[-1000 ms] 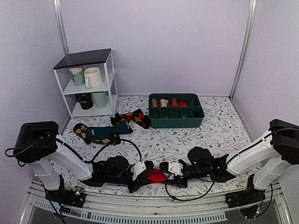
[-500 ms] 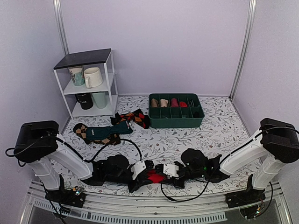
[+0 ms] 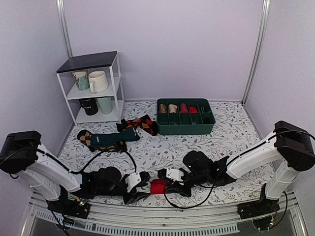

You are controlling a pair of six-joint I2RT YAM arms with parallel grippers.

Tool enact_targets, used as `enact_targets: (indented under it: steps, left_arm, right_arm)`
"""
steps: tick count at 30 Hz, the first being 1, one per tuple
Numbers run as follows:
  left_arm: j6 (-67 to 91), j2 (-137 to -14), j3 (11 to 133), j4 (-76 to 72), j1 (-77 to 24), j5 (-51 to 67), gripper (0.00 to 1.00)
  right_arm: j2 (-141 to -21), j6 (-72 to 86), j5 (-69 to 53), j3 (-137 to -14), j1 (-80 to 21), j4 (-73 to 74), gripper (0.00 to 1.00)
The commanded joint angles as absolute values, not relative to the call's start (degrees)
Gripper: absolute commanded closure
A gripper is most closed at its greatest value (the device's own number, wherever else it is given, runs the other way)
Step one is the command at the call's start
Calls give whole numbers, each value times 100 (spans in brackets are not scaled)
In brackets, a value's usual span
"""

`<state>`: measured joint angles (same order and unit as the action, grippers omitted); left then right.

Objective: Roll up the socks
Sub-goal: Roll the sock at the center of the board.

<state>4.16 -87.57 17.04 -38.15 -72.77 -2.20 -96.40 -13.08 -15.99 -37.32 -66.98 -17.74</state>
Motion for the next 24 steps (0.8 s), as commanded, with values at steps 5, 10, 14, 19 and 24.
enact_targets:
  steps: [5, 10, 14, 19, 24]
  left_arm:
    - [-1027, -8067, 1364, -4095, -7615, -643, 55]
    - [-1304, -8557, 1606, -4439, -7643, -456, 53]
    - [-1428, -9133, 1883, -4517, -7677, -578, 53]
    - [-1432, -9603, 2040, -4669, -7714, -698, 53]
    - [-1308, -9759, 2145, -4520, -7728, -757, 77]
  right_arm:
    - [-10080, -743, -2569, -4654, -6398, 907, 94]
    - [-10410, -561, -2801, -5138, -6285, 1579, 94]
    - [-10641, -508, -2903, -5285, -6232, 1712, 94]
    - [-10782, -472, -3028, -5317, -6209, 1740, 94]
    - [-10843, -449, -3151, -5327, -6153, 1740, 93]
